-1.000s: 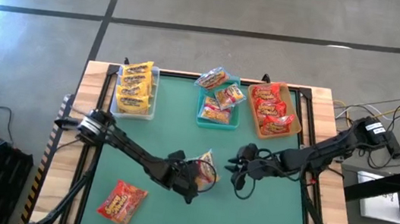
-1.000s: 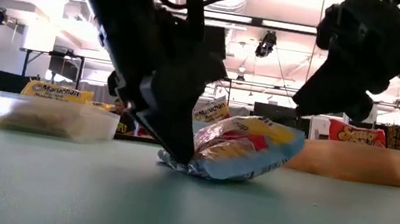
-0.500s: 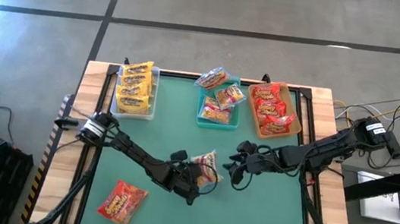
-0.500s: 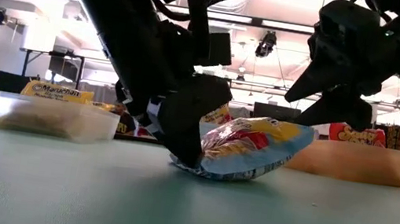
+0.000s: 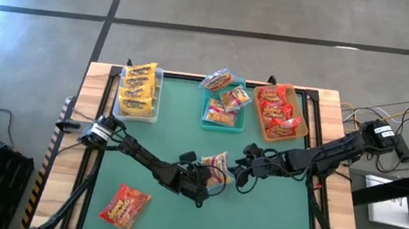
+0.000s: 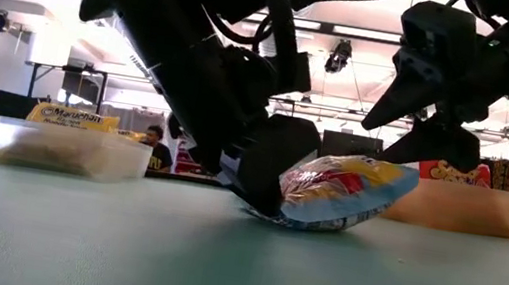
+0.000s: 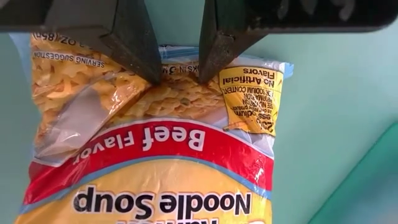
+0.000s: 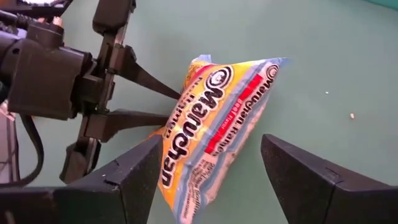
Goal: Sort Maruchan noodles
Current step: Put the blue noodle pack into the green bin
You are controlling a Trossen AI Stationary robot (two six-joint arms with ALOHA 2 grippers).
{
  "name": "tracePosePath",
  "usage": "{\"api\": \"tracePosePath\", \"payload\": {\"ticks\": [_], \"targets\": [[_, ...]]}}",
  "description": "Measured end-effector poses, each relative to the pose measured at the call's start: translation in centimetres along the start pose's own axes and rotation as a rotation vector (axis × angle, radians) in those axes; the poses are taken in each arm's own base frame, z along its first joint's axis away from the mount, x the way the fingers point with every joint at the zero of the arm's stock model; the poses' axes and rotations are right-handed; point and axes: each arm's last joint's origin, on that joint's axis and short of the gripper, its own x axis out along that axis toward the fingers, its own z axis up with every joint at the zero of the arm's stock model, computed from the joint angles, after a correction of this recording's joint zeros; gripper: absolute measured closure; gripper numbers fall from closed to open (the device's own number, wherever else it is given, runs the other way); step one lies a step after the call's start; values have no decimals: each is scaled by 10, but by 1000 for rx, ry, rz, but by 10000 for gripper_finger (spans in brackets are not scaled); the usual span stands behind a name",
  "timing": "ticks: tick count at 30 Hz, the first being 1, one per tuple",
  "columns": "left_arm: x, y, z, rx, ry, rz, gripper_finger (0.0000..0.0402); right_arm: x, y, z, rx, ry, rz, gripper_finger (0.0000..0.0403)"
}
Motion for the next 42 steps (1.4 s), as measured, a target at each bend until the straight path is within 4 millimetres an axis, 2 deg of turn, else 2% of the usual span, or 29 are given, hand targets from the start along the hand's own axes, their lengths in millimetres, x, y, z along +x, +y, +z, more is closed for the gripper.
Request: {"api": "tracePosePath", "payload": {"ticks": [4, 9, 16, 32, 42], "targets": [[1, -1, 0, -9, -16, 3, 306, 2, -2, -2, 33, -13, 3, 142], [1, -1, 1, -10, -25, 10, 306, 14, -4, -8, 63, -18, 8, 142], [2, -1, 2, 6, -33, 6, 306, 32, -5, -16, 45, 3, 3, 142], [3, -1, 4, -4, -42, 0, 306, 54, -4, -23, 27, -32, 52, 144], [3, -1, 5, -10, -44, 0, 306, 54, -4, -23, 6, -32, 54, 190]]}}
